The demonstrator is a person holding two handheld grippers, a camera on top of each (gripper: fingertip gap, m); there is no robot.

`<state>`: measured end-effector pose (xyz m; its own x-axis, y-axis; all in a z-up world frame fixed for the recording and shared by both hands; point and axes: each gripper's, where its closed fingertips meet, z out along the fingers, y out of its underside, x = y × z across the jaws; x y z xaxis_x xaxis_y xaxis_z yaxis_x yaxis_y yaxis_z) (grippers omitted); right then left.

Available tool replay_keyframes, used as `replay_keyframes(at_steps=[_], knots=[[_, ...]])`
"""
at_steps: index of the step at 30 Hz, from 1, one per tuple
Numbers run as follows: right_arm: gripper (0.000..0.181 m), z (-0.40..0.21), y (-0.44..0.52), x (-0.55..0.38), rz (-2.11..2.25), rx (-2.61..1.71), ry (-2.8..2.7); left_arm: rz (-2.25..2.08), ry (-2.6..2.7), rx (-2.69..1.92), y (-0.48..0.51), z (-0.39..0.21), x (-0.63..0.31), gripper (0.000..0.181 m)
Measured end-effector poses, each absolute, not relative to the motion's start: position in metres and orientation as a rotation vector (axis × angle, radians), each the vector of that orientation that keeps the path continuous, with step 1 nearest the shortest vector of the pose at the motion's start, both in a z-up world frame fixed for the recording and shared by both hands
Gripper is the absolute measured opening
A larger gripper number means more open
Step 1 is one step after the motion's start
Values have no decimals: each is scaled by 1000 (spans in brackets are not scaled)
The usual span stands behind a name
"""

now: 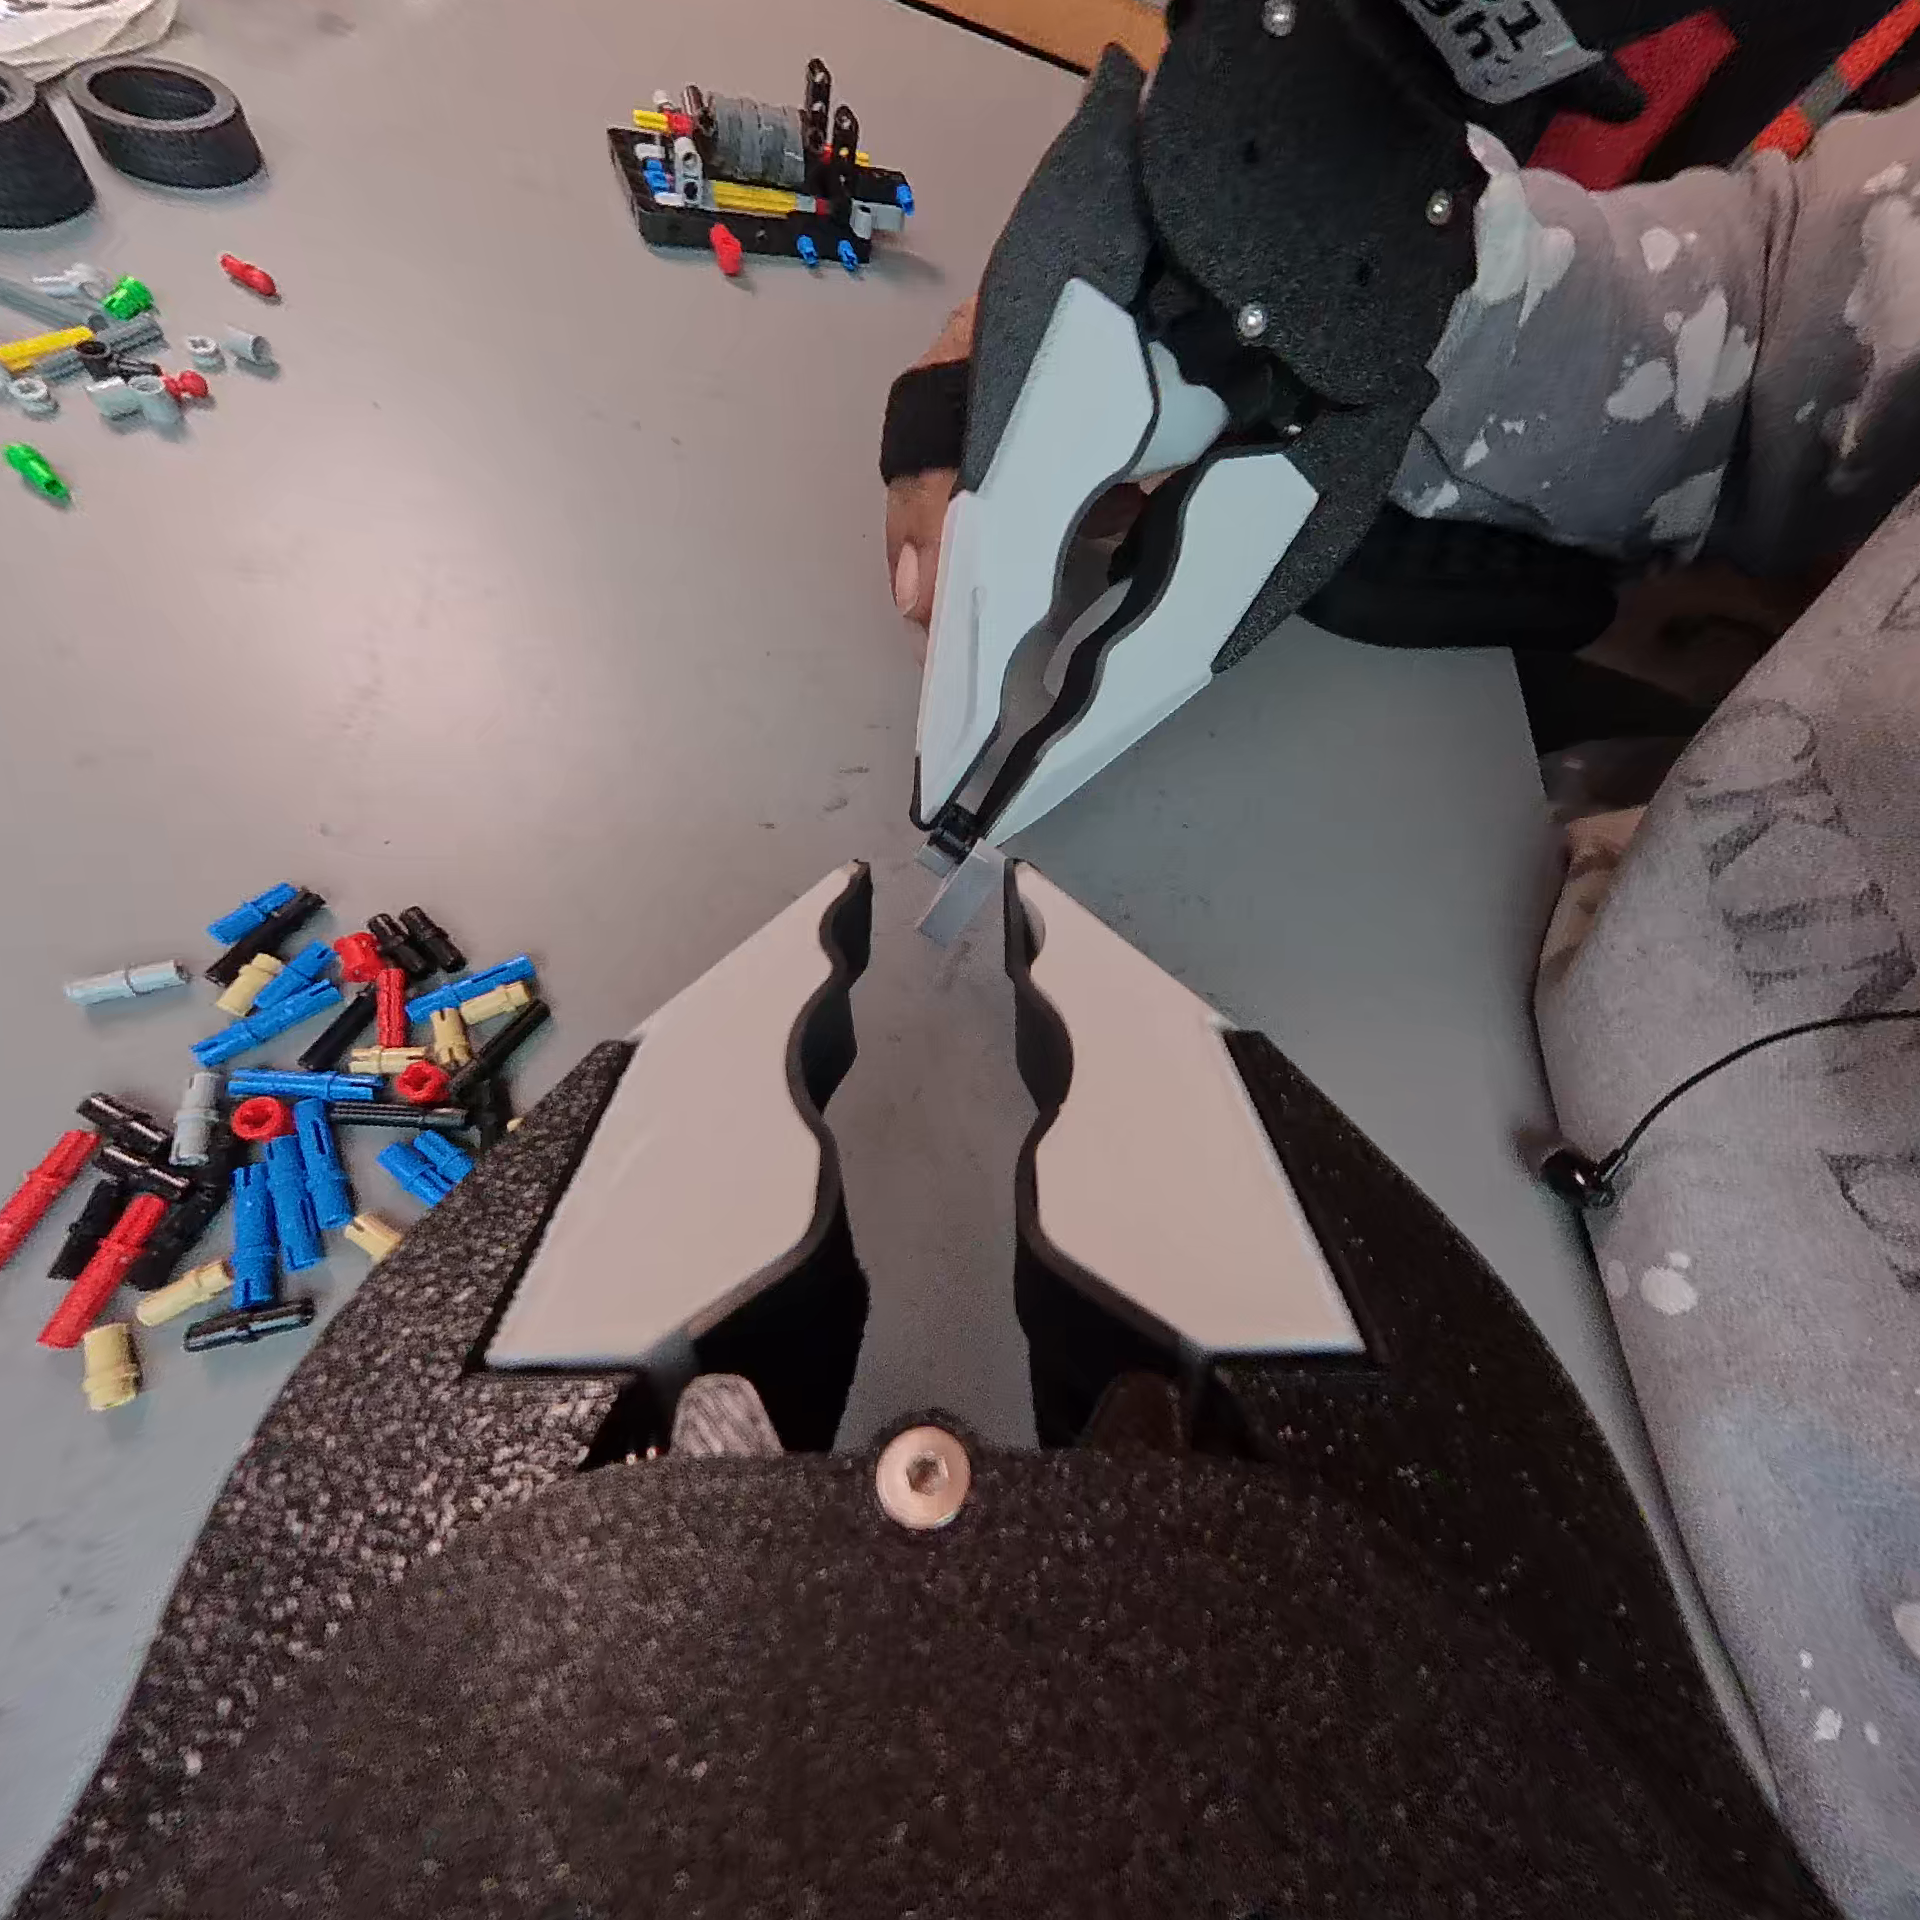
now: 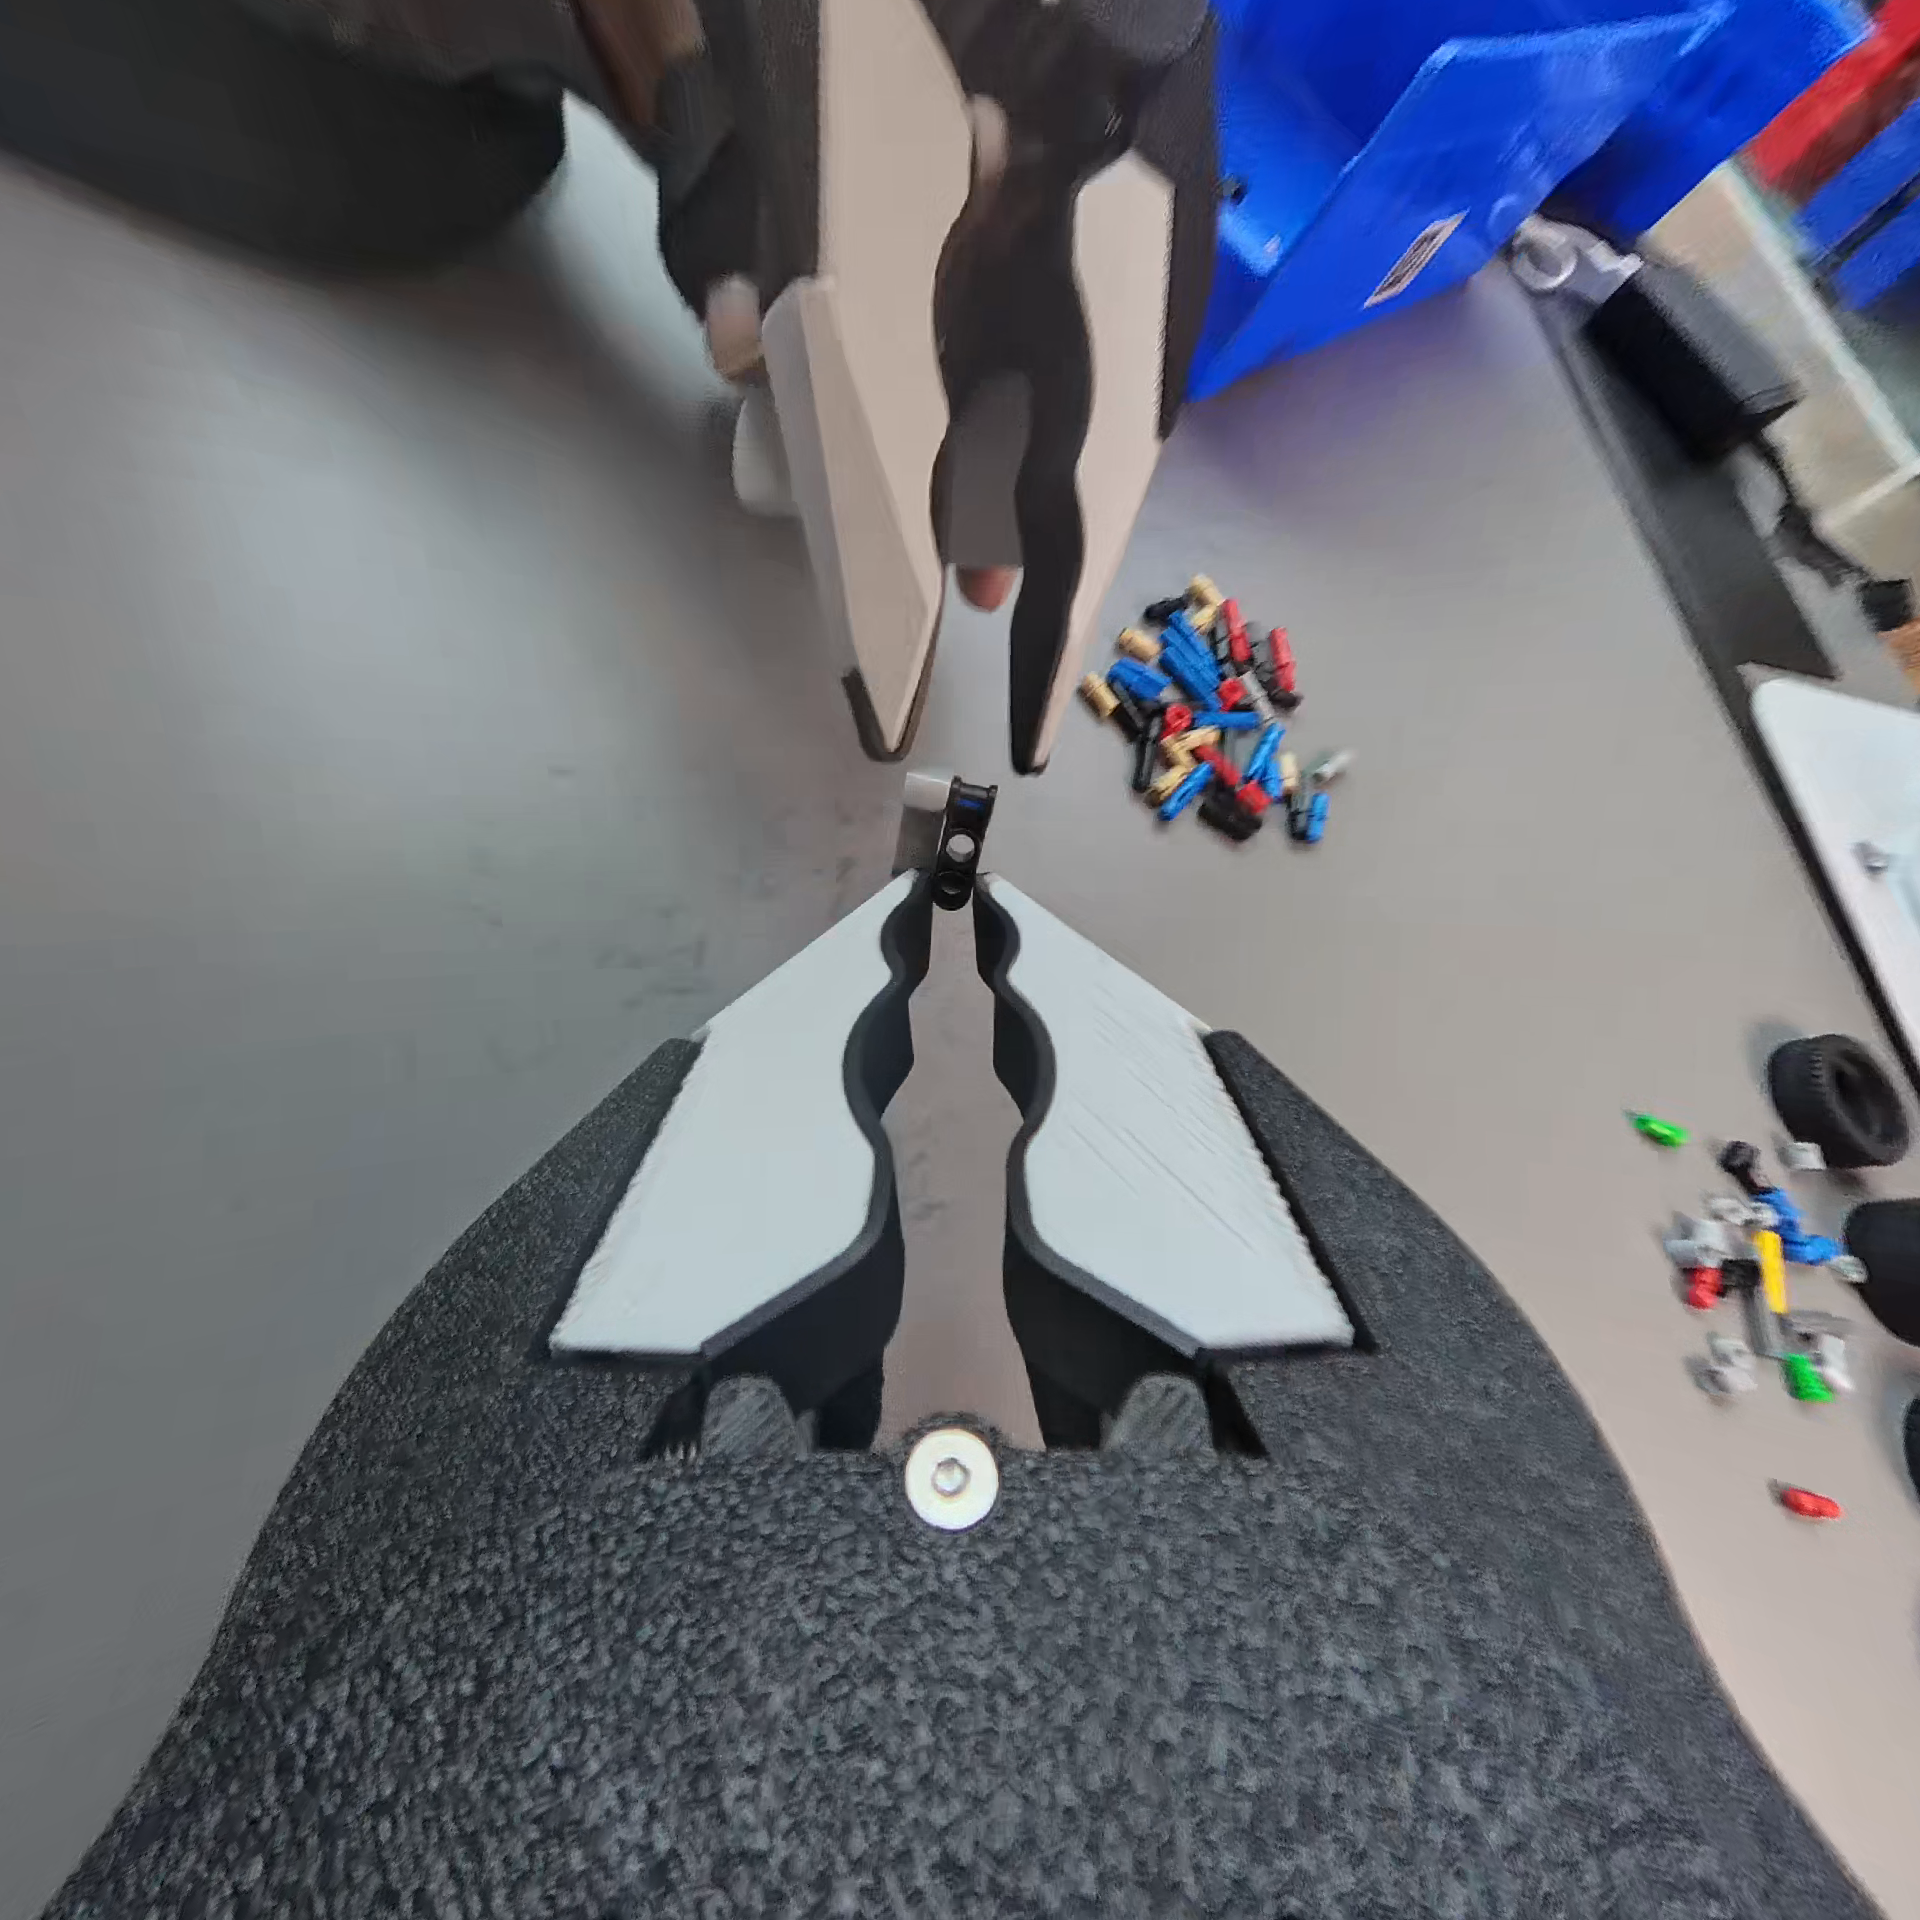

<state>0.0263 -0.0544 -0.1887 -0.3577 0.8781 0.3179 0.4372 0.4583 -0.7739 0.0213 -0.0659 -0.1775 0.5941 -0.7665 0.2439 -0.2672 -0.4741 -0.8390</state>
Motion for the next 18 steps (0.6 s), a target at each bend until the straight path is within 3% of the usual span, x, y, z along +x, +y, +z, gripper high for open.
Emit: replay_keyframes(at_steps=[4, 9, 18], knots=[[7, -147, -47, 20, 711, -903, -1760, -921, 632, -1974, -54, -160, 21, 34], [7, -121, -43, 16, 595, -797, -1609, -1067, 502, -1804, -51, -126, 23, 18], [11, -112, -64, 29, 881, -778, -1645, -720, 776, -1625, -62, -110, 23, 7]])
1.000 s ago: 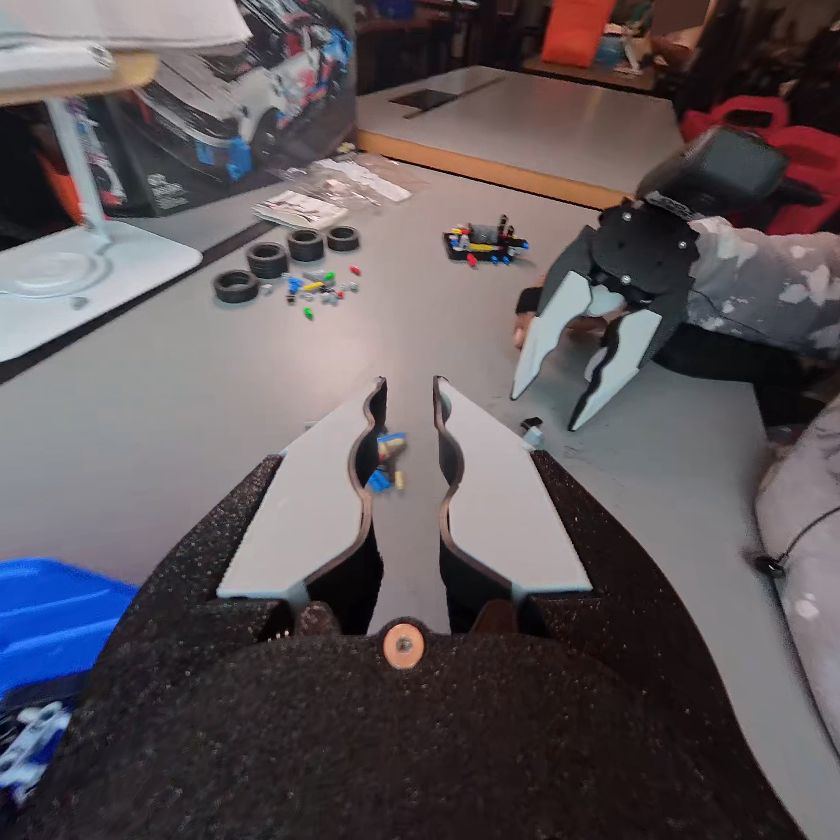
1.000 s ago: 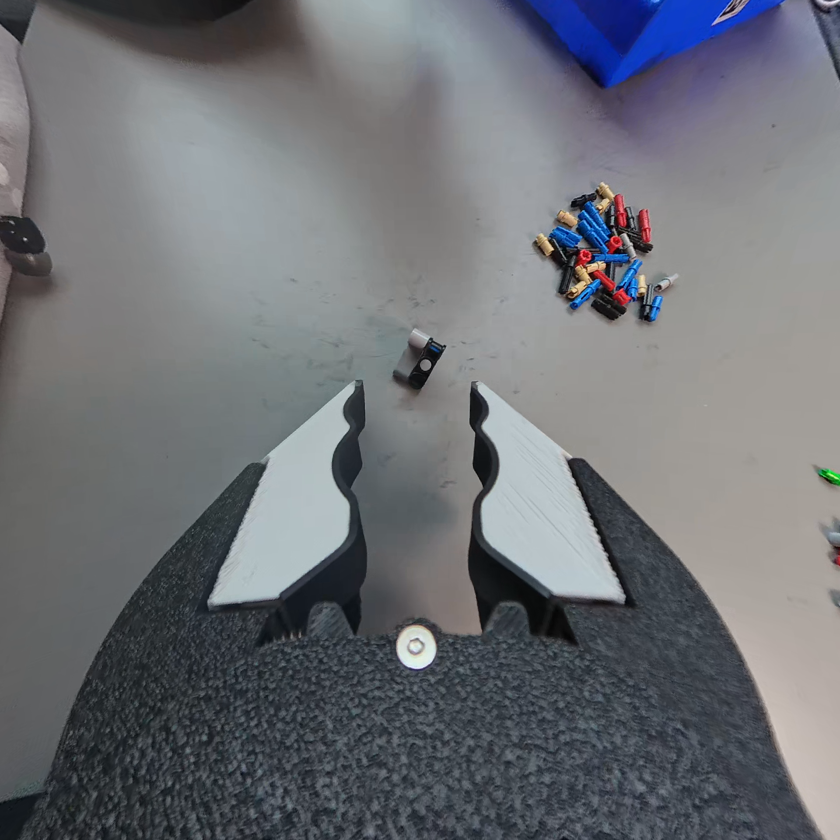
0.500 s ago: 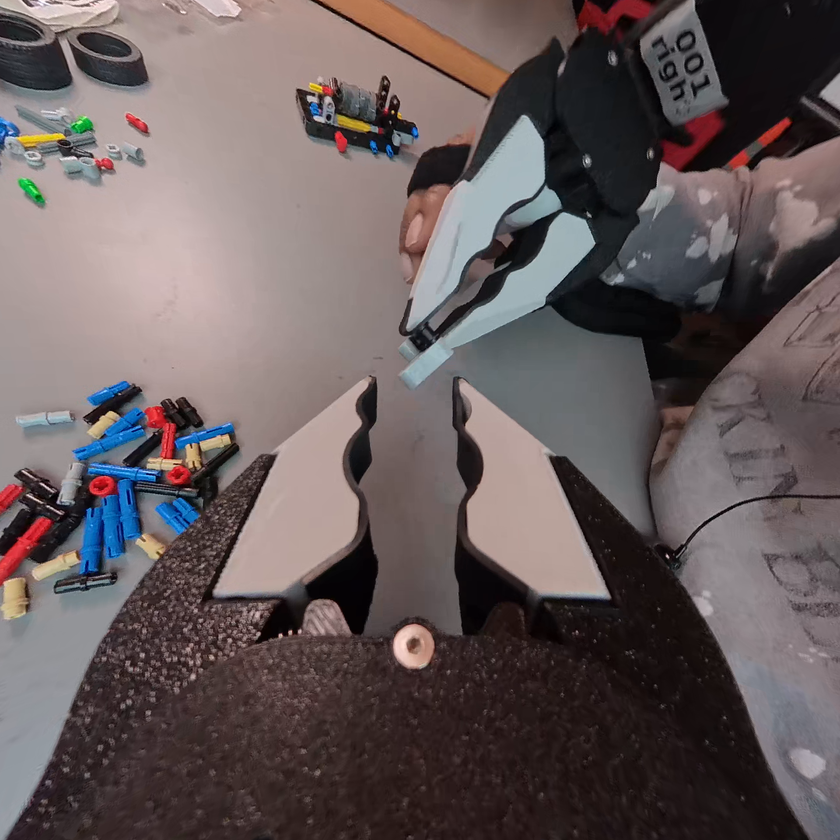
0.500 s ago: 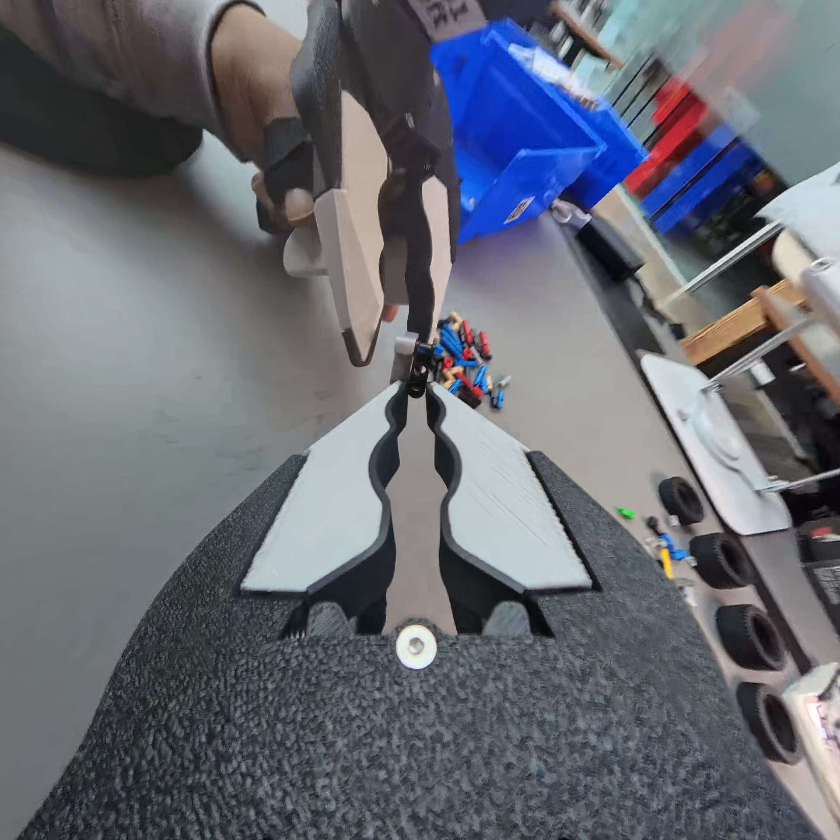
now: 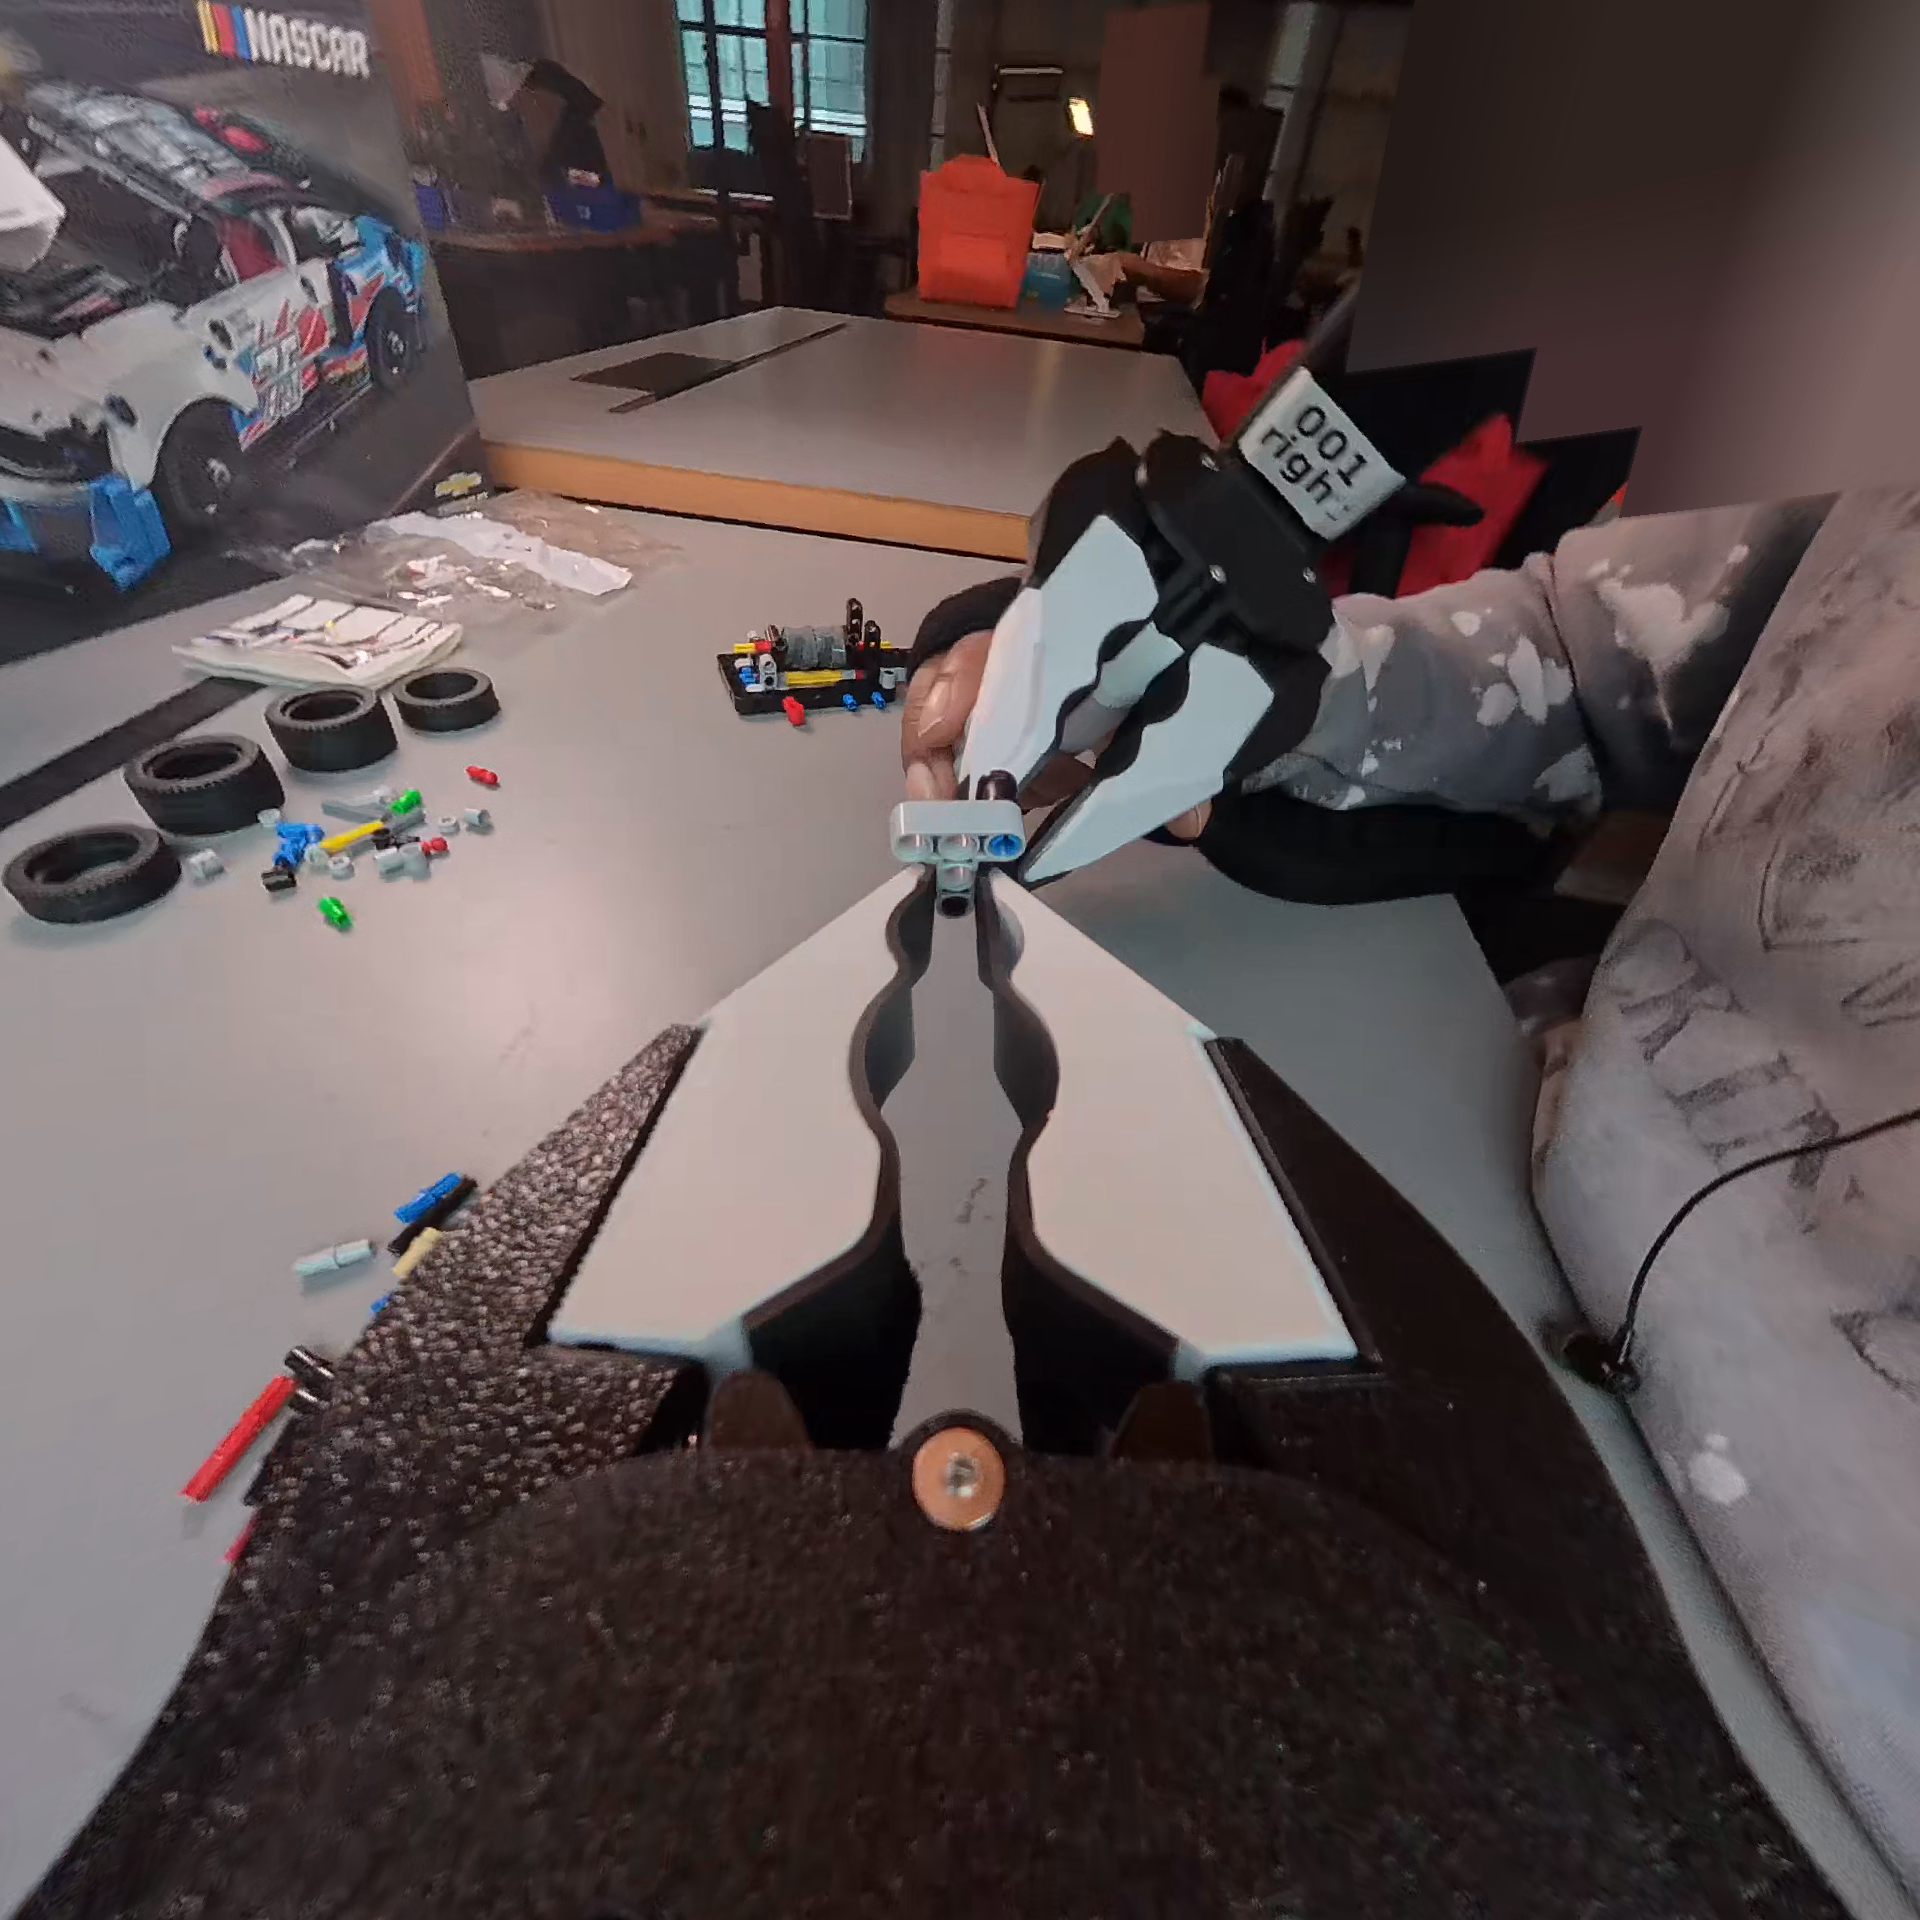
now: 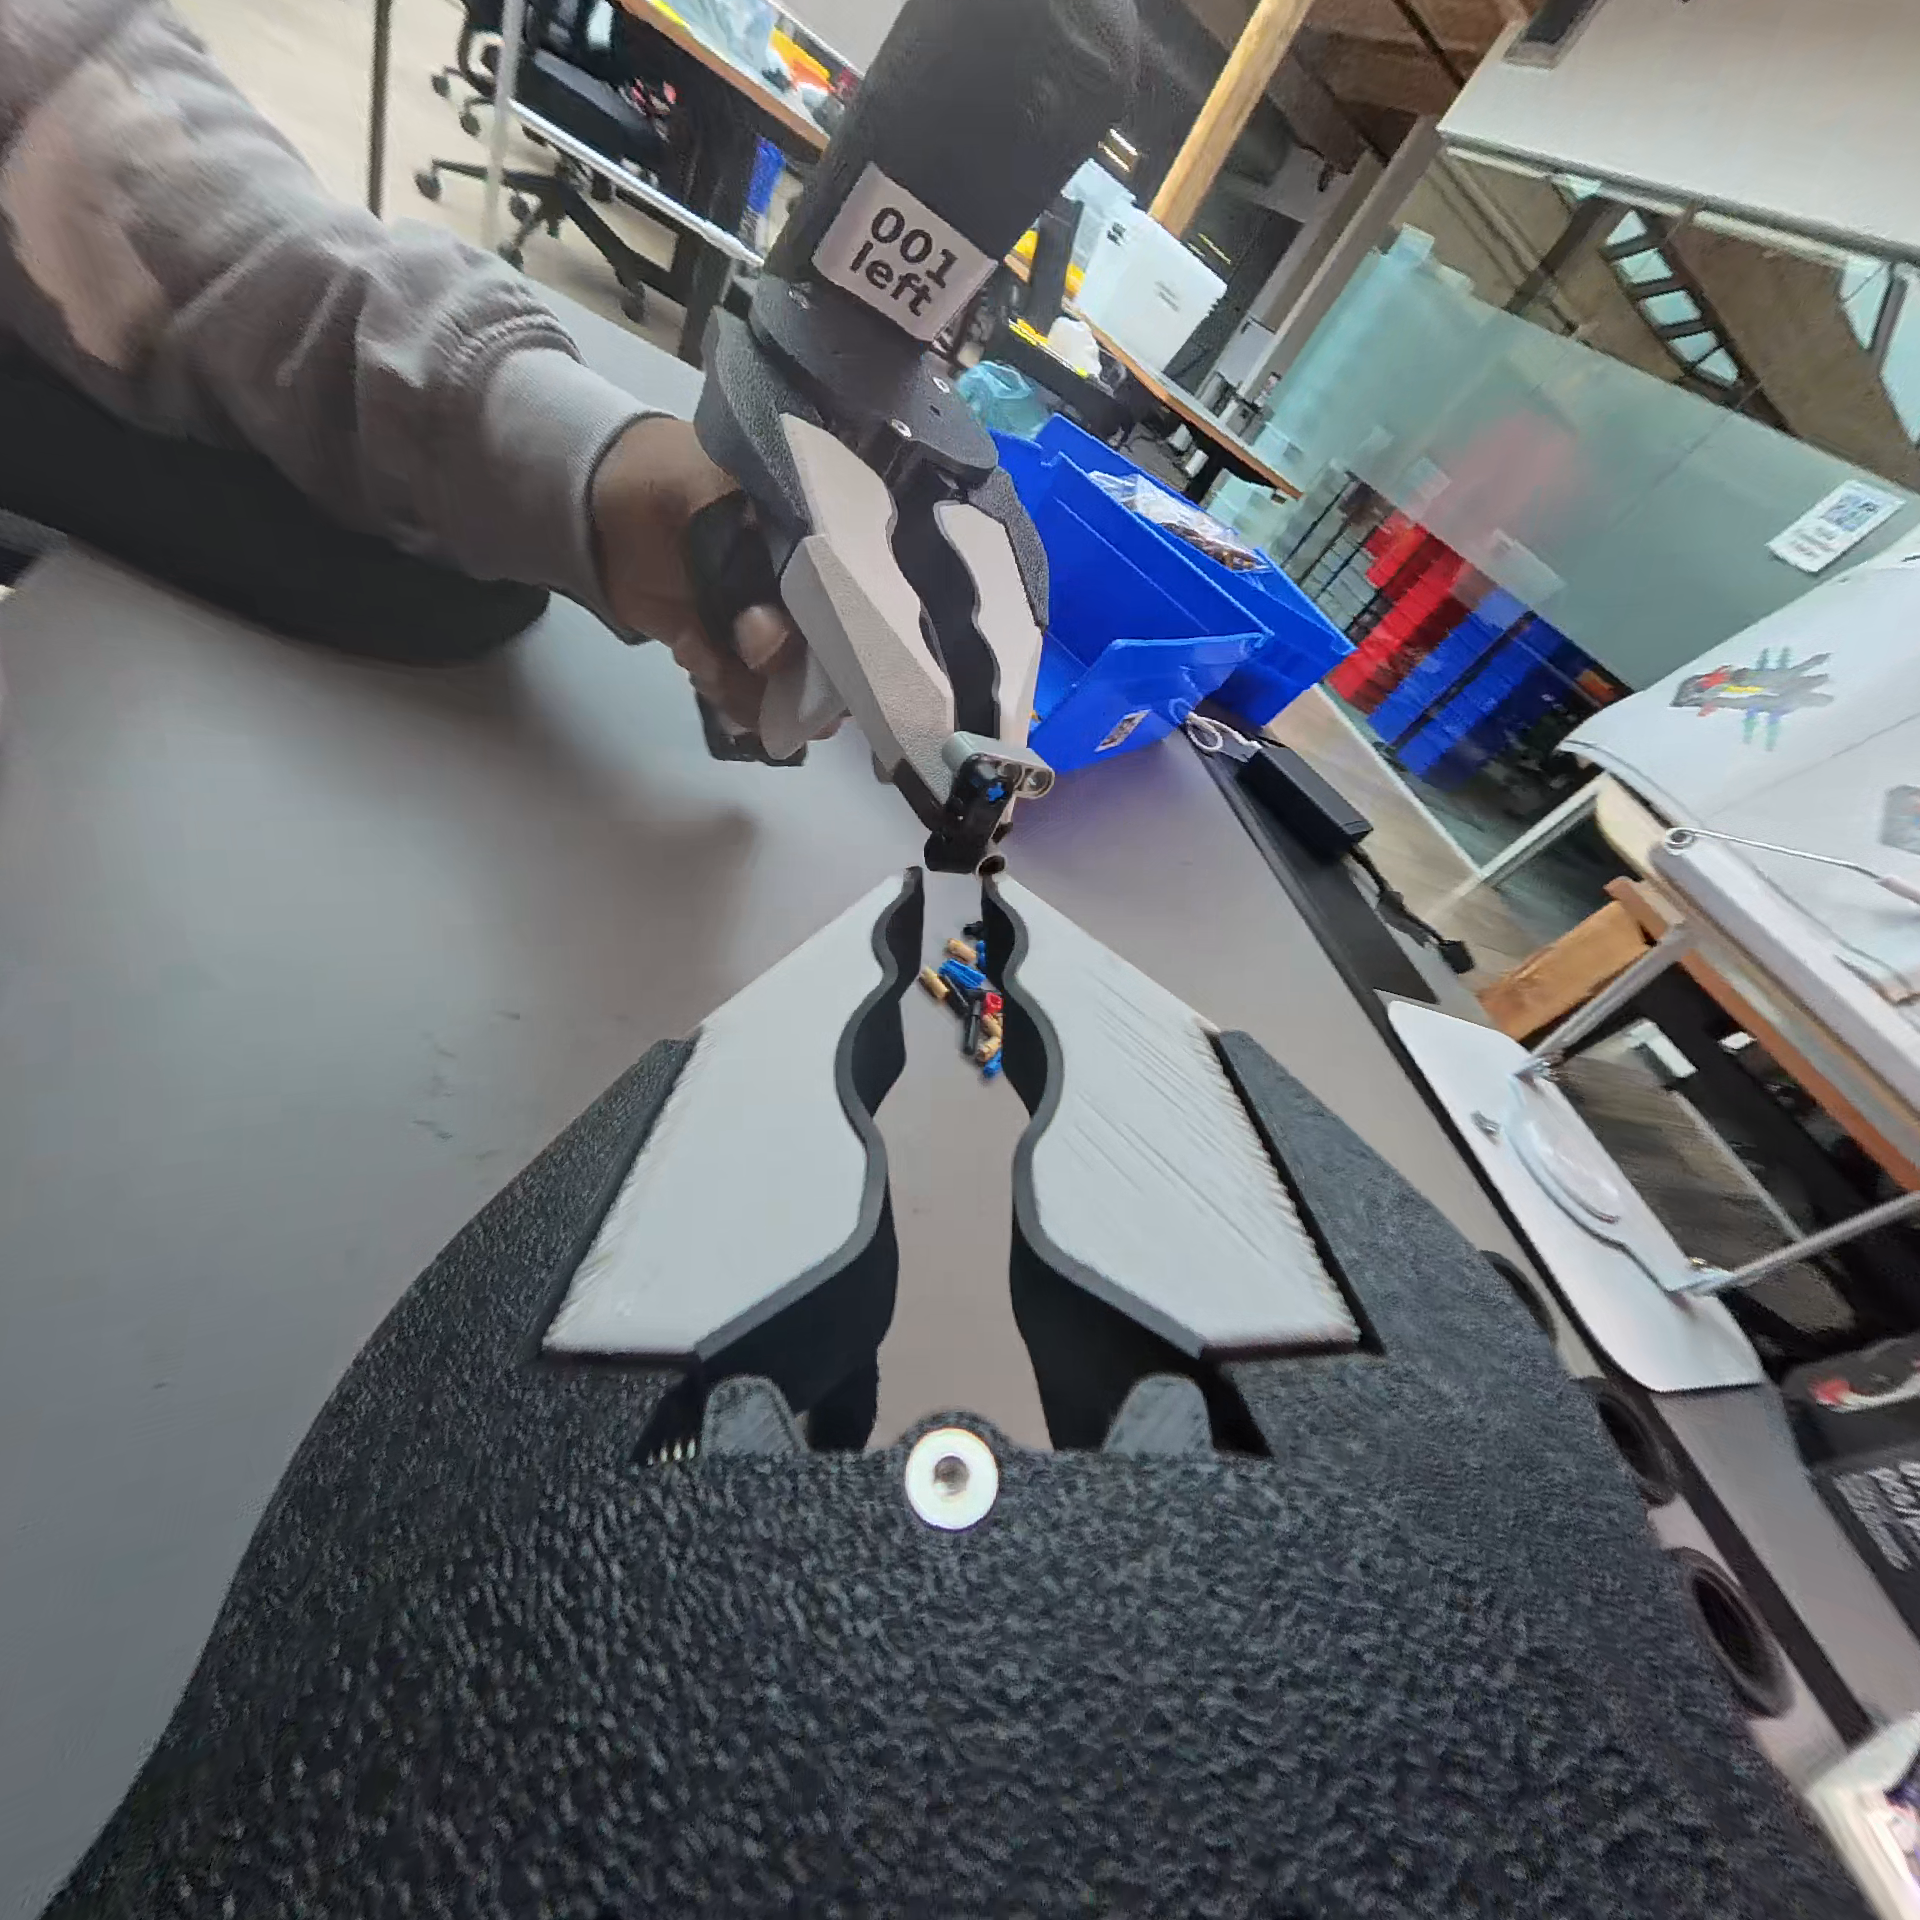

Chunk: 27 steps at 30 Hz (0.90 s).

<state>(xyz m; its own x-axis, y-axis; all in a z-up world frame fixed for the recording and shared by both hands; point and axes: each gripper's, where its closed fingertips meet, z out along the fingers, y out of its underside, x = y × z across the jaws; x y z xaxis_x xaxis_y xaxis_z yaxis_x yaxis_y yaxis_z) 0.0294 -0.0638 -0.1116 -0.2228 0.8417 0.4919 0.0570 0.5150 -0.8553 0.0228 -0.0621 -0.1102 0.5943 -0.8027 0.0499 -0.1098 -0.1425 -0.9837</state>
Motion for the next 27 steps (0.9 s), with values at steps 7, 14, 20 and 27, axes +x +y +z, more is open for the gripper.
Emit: replay_keyframes(at_steps=[7, 14, 20, 27], knots=[[18, -105, -83, 36, 1015, -767, -1706, -585, 991, -1529, -79, -111, 36, 7], [9, -106, -82, 35, 1003, -774, -1688, -549, 994, -1520, -77, -112, 40, 8], [9, -98, -86, 36, 1045, -754, -1657, -551, 970, -1488, -79, -106, 42, 8], [8, -76, -93, 43, 1408, -825, -1590, -692, 950, -1462, -87, -84, 46, 7]])
